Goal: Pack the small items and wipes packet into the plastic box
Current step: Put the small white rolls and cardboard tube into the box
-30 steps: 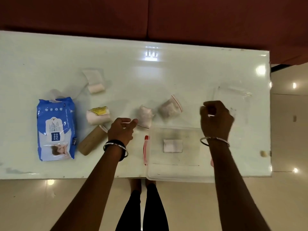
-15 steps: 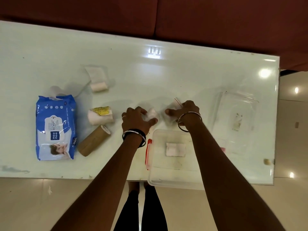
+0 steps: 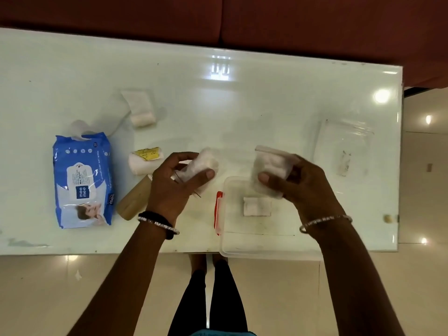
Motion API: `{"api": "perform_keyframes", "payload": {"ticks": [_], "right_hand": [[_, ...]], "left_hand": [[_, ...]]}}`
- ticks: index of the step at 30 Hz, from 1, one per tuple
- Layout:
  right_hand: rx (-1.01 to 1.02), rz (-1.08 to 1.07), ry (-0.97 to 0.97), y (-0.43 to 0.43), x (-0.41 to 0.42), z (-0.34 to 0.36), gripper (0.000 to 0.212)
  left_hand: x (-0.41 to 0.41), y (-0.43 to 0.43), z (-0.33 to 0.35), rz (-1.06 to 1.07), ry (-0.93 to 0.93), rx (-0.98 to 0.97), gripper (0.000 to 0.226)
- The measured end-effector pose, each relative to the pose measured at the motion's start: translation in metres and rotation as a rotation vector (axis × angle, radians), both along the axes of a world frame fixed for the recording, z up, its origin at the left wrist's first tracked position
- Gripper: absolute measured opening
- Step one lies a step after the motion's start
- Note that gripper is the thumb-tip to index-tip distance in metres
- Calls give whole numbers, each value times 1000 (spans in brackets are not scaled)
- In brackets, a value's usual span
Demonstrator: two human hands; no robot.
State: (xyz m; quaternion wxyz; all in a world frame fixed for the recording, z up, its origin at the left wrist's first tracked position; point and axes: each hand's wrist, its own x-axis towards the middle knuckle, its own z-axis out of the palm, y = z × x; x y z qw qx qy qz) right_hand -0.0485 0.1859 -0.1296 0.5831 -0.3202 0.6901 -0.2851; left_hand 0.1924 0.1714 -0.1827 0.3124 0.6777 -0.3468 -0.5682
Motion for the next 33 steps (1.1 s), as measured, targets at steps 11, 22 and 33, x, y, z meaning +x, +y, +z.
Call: {"api": "perform_keyframes", "payload": {"ticks": [11, 22, 33], "right_hand": [[380, -431, -31, 57, 45, -83, 24], [330, -226, 345, 50, 57, -104, 46], [188, -105, -258, 92, 30, -16, 42]], "left_hand": [[8, 45, 5, 104, 120, 48, 50], [0, 53, 18, -112, 93, 27, 39], [-47, 69, 29, -438, -194, -70, 49]]}}
